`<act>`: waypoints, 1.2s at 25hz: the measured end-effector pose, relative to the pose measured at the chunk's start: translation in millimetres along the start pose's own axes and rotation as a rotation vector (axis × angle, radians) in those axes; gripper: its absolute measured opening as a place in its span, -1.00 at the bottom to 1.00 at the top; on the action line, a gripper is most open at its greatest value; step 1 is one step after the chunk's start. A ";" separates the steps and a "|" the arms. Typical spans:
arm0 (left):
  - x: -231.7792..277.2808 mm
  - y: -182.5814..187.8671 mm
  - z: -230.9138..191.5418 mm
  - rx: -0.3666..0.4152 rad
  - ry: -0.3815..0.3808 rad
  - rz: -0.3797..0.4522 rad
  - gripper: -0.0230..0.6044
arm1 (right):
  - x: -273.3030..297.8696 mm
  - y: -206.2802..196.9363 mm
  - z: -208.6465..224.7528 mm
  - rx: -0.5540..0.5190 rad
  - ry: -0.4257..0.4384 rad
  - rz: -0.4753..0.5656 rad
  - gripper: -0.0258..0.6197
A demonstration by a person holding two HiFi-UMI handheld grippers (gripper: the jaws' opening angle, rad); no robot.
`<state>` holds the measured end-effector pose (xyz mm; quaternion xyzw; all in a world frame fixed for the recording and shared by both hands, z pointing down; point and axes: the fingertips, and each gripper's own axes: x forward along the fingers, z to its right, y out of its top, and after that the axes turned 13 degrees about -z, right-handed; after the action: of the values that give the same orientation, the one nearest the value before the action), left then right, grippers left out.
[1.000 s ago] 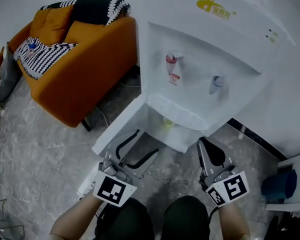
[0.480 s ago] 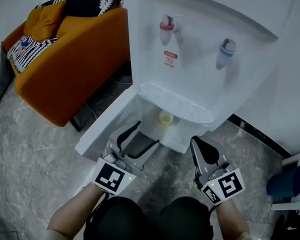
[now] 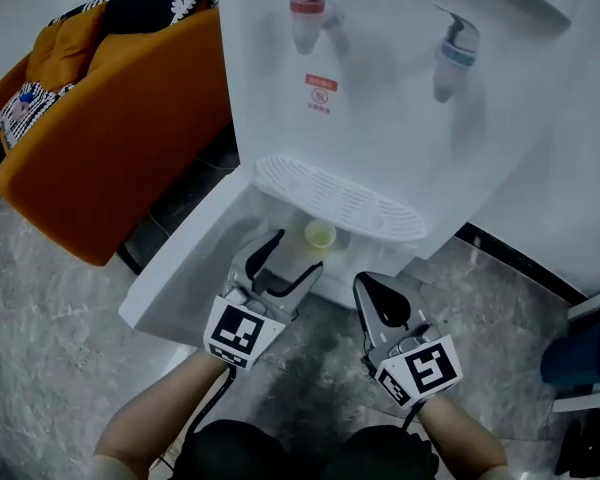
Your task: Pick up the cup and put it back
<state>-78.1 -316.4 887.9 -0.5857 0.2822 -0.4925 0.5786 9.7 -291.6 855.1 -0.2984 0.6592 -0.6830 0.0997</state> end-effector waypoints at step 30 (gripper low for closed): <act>167.6 -163.2 -18.5 -0.135 0.113 -0.242 0.18 | 53.1 -83.0 55.8 0.004 -0.201 -0.050 -0.91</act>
<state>-74.3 -446.8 1083.0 -0.6244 0.2742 -0.5707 0.4573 18.5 -357.4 946.9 -0.3818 0.6369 -0.6530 0.1489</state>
